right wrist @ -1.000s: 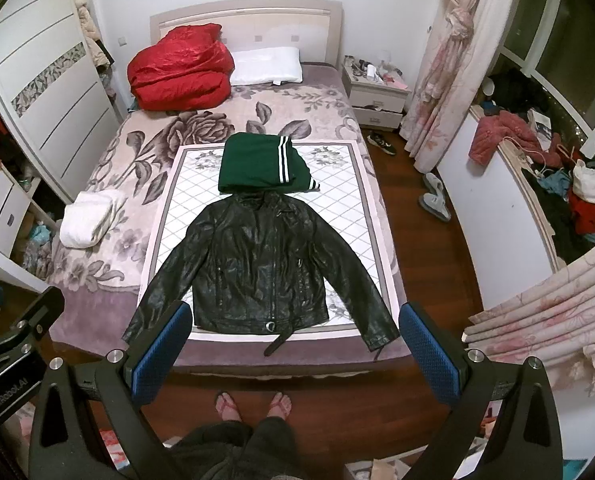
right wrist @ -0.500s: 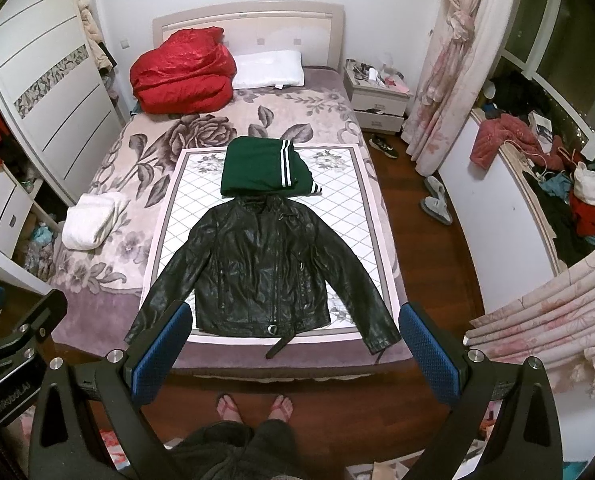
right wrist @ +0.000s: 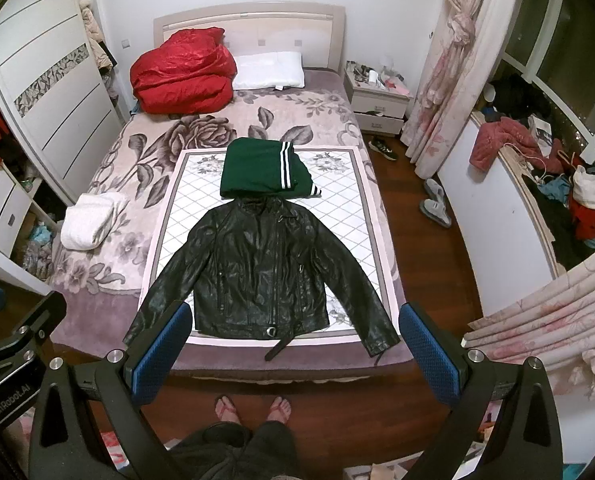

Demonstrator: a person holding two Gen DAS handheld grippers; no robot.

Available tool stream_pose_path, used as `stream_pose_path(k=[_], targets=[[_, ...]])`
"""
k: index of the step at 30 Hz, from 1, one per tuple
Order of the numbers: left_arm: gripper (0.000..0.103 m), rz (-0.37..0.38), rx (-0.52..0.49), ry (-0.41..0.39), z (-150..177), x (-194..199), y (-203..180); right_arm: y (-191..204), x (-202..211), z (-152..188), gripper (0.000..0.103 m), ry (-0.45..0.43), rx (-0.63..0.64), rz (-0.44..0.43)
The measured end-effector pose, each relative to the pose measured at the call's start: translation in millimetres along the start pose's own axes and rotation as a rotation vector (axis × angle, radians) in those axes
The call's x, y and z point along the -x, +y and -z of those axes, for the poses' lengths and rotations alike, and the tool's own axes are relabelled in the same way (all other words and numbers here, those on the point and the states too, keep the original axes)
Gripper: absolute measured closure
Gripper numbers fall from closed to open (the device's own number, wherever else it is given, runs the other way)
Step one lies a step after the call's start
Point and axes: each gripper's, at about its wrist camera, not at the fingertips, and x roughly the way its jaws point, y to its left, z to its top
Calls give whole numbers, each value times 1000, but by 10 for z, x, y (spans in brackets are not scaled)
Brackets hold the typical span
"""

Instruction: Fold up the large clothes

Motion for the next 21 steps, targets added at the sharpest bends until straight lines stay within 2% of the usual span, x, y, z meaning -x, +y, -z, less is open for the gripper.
stream_pose_path(k=[11, 13, 15, 17, 18, 20, 21], targets=[[0, 6, -5, -1, -87, -37, -37, 27, -29, -55, 0, 1, -8, 2], [0, -24, -7, -31, -154, -126, -61, 38, -105, -102, 0, 4, -21, 4], [0, -50, -3, -59, -219, -325, -26, -10, -298, -197, 0, -21, -69, -11], [0, -79, -16, -84, -248, -640, 19, -43, -718, -190, 0, -10, -128, -26], [0, -83, -28, -91, -251, -789, 12, -67, -779, -168, 0, -5, -138, -25], [0, -110, -54, -112, -248, -1098, -27, -265, -1284, -75, 1, 52, -218, -7], [0, -125, -71, -108, -246, -1302, -104, -406, -1571, -11, 7, 76, -269, 2]])
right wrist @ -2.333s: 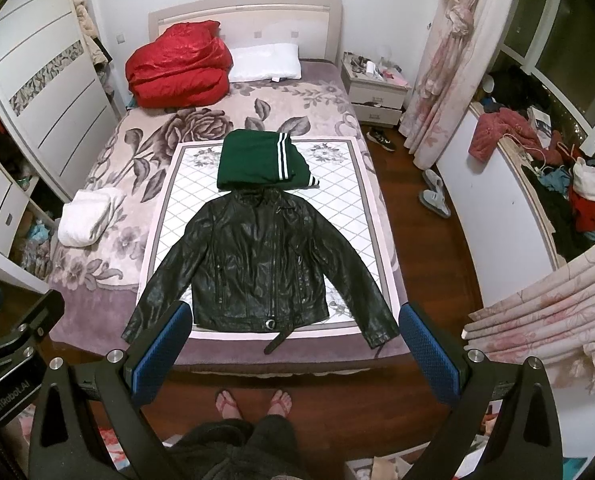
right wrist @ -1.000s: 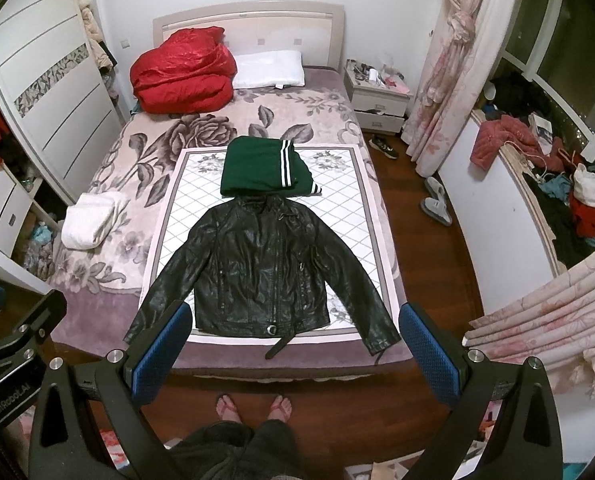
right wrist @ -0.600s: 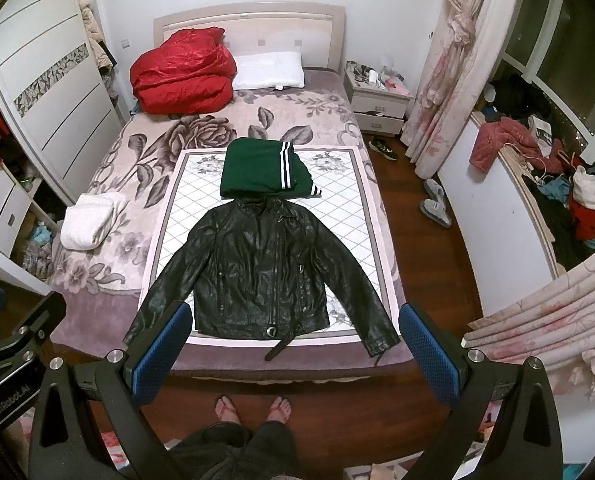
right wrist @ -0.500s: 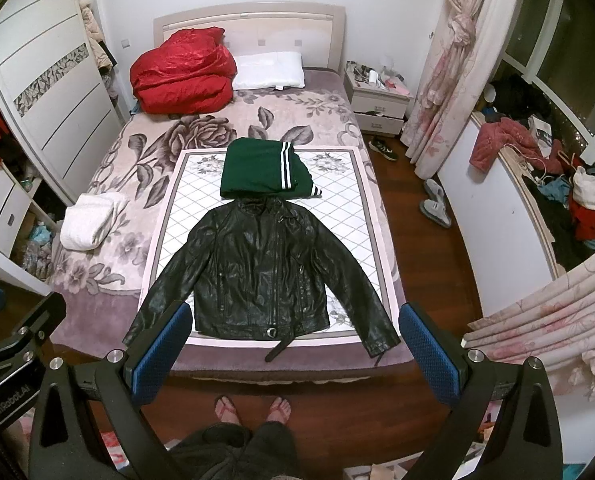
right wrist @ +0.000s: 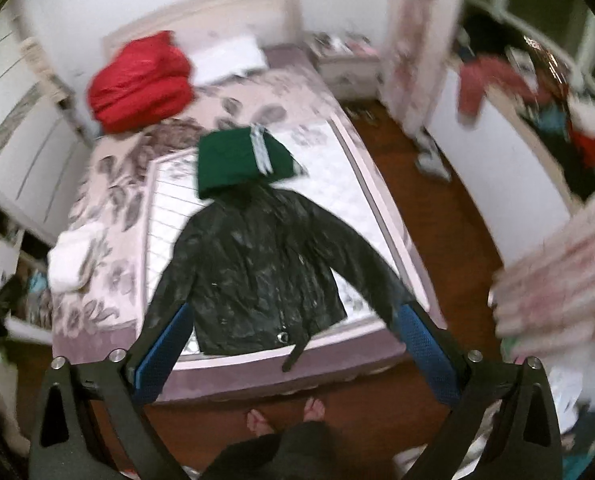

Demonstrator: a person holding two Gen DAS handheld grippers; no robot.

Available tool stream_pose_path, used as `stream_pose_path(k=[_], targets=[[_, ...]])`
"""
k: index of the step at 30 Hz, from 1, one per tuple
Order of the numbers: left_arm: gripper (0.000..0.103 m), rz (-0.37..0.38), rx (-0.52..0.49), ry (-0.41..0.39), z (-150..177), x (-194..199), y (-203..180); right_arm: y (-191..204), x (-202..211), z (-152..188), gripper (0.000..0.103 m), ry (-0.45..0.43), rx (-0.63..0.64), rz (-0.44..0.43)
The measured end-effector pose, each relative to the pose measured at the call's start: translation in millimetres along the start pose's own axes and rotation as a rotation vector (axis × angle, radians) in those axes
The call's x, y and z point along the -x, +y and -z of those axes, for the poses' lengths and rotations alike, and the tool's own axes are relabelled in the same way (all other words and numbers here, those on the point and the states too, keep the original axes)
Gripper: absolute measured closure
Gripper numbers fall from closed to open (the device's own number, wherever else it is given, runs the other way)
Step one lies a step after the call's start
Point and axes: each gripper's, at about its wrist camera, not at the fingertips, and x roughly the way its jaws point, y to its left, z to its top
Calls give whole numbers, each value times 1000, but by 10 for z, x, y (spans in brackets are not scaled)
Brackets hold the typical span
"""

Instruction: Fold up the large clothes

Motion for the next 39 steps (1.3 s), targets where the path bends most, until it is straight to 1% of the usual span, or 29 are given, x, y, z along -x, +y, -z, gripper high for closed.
stream_pose_path(k=[1, 2, 3, 4, 6, 7, 10, 12, 13, 15, 16, 18, 19, 21, 22, 23, 24, 25, 26, 27, 28, 31, 32, 33, 34, 35, 36, 37, 39], targets=[[0, 0, -12, 4, 10, -157, -40, -115, -154, 66, 11, 11, -26, 5], [0, -13, -28, 13, 43, -357, -155, -293, -454, 112, 21, 39, -77, 10], [0, -22, -41, 32, 87, -575, -280, -430, -717, 152, 27, 69, -118, 17], [0, -16, -46, 49, 129, -732, -314, -610, -1040, 198, 28, 109, -174, 15], [0, -22, -61, 105, 259, -1203, -512, -1069, -1775, 400, 27, 196, -325, -39], [0, -24, -72, 138, 317, -1407, -641, -1265, -2070, 569, 27, 221, -396, -69], [0, -49, -103, 212, 519, -1990, -955, -1779, -2964, 880, 27, 295, -599, -154], [0, -51, -106, 247, 644, -2292, -1093, -2148, -3646, 1134, 27, 317, -729, -187], [0, -54, -108, 270, 704, -2476, -1184, -2237, -3823, 1222, 27, 323, -765, -188], [0, -57, -113, 318, 860, -2850, -1362, -2517, -4416, 1483, 27, 332, -904, -210], [0, -61, -116, 341, 941, -3011, -1422, -2587, -4584, 1555, 27, 338, -941, -213], [0, -76, -126, 389, 1105, -3364, -1576, -2736, -5085, 1767, 27, 337, -1070, -254], [0, -78, -130, 407, 1155, -3480, -1645, -2761, -5241, 1797, 27, 330, -1117, -276], [0, -73, -135, 451, 1258, -3739, -1767, -2860, -5552, 1914, 27, 283, -1226, -335], [0, -67, -136, 459, 1279, -3804, -1807, -2887, -5610, 1934, 30, 241, -1273, -358], [0, -56, -142, 469, 1311, -3910, -1872, -2917, -5623, 1935, 47, 189, -1307, -356], [0, -47, -149, 470, 1333, -3984, -1949, -2964, -5589, 1924, 70, 109, -1343, -322], [0, -35, -157, 467, 1345, -4039, -1997, -2986, -5586, 1912, 75, 82, -1356, -305], [0, -27, -170, 465, 1360, -4106, -2055, -2992, -5571, 1878, 75, 57, -1377, -295], [0, -24, -184, 465, 1369, -4161, -2089, -3011, -5638, 1866, 75, 37, -1394, -309], [0, -19, -192, 465, 1364, -4215, -2129, -3025, -5716, 1850, 75, 42, -1400, -311], [0, 3, -198, 472, 1372, -4385, -2205, -3023, -5967, 1798, 60, 16, -1452, -361], [0, 9, -196, 473, 1374, -4455, -2230, -3030, -5984, 1754, 48, 0, -1459, -376], [0, 11, -193, 477, 1376, -4529, -2251, -2997, -5989, 1654, 48, -23, -1454, -375], [0, 12, -189, 477, 1377, -4560, -2272, -3031, -5978, 1561, 53, -43, -1444, -366], [0, 17, -181, 474, 1377, -4610, -2280, -3012, -5952, 1482, 87, -66, -1432, -351], [0, 17, -174, 470, 1376, -4656, -2283, -2998, -5965, 1372, 100, -75, -1414, -326], [0, 19, -168, 468, 1375, -4699, -2274, -3024, -5957, 1338, 100, -76, -1410, -316], [0, 25, -152, 472, 1350, -4791, -2249, -3030, -5868, 1086, 100, -96, -1394, -232]])
